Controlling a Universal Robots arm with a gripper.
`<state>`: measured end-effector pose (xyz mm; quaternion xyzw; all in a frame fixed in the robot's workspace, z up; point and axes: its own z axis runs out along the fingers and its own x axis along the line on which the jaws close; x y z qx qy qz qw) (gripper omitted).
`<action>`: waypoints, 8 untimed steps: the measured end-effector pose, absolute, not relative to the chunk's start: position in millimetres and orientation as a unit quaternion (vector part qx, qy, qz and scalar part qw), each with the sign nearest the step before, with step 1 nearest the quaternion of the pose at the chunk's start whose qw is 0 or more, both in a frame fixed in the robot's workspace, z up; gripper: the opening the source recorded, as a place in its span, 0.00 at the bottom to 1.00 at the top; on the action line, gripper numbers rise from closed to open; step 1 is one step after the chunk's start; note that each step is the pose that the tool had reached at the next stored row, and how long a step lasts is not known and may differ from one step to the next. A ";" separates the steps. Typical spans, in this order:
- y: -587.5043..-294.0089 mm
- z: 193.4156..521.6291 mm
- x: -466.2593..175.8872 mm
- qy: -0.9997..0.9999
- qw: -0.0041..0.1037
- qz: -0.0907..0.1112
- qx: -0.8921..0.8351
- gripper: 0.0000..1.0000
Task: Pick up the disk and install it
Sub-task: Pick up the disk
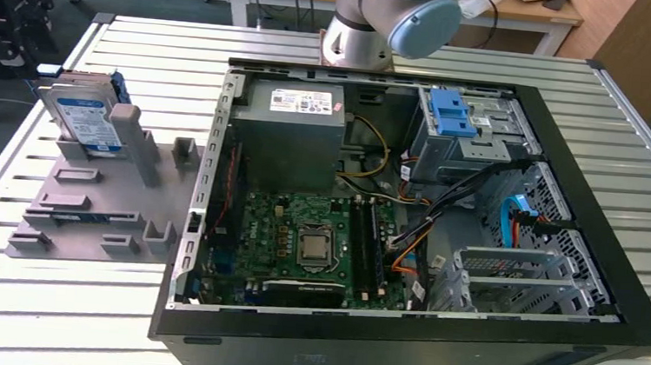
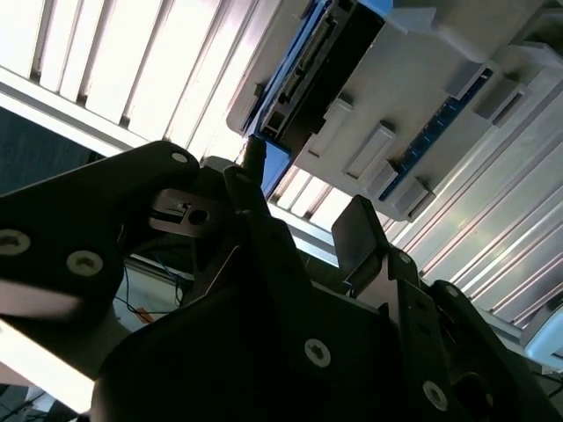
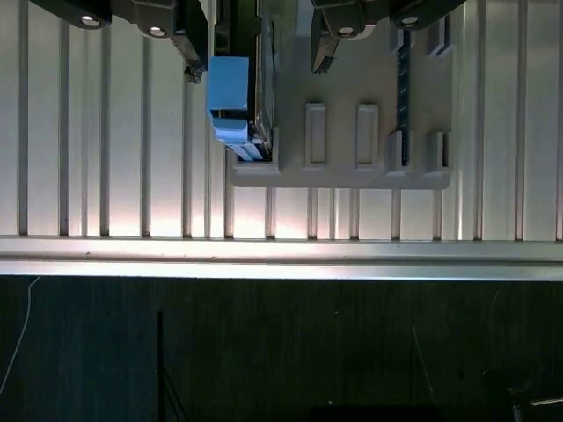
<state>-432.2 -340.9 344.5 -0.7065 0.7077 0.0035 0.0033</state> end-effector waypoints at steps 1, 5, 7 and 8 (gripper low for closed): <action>-340.4 344.1 -432.4 0.708 0.003 0.004 -0.706 0.58; -336.3 341.6 -433.8 0.708 0.003 0.003 -0.706 0.58; -335.6 340.4 -435.2 0.708 0.003 0.004 -0.707 0.58; -335.3 339.6 -435.7 0.708 0.003 0.003 -0.707 0.58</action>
